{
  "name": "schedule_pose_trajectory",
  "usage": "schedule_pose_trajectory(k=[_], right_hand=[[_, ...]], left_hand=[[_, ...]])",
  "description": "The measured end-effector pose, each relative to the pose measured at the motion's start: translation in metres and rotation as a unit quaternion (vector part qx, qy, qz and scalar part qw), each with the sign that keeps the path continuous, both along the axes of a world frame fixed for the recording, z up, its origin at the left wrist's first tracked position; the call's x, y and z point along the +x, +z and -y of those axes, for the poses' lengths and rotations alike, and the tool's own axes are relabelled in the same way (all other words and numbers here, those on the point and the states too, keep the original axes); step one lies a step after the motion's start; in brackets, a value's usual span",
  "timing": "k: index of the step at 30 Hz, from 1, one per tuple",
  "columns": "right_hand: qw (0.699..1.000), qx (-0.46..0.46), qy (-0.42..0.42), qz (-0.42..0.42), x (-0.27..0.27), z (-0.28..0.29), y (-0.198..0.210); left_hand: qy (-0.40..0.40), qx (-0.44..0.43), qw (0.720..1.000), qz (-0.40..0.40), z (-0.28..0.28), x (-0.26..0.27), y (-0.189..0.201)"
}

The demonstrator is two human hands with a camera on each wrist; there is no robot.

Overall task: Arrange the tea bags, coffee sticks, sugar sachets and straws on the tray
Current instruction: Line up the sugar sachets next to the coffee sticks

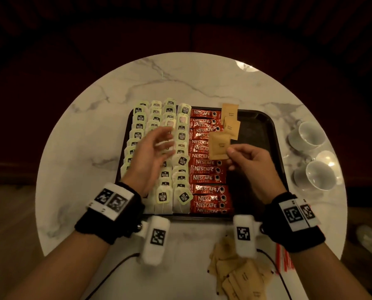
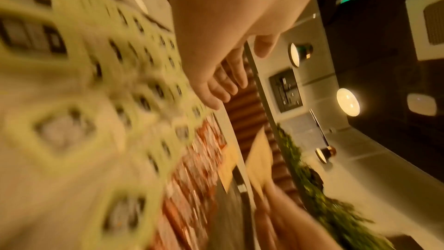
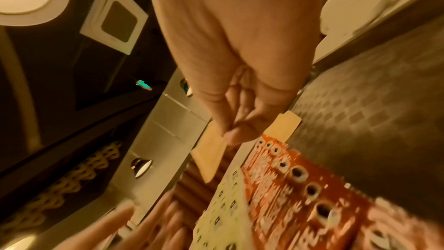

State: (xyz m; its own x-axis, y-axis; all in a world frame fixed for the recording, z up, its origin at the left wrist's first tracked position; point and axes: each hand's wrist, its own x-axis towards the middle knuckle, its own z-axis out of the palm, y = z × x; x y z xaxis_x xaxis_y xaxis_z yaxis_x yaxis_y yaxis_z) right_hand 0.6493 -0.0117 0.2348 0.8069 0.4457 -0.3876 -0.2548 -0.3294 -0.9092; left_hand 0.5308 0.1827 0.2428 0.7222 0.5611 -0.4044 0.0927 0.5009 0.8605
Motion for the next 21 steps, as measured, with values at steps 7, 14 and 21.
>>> schedule_pose_trajectory(k=[7, 14, 21], right_hand=[[0.987, -0.093, -0.130, 0.017, 0.057, 0.005, -0.038], [0.972, -0.222, -0.067, 0.044, 0.074, -0.008, -0.053], [0.972, -0.217, -0.053, 0.074, 0.095, -0.020, -0.041]], left_hand=[[0.065, 0.194, 0.964, -0.170, -0.057, -0.034, -0.023], [0.019, 0.219, 0.950, -0.220, -0.053, -0.039, -0.036], [0.012, 0.193, 0.961, -0.199, -0.050, -0.038, -0.038]])
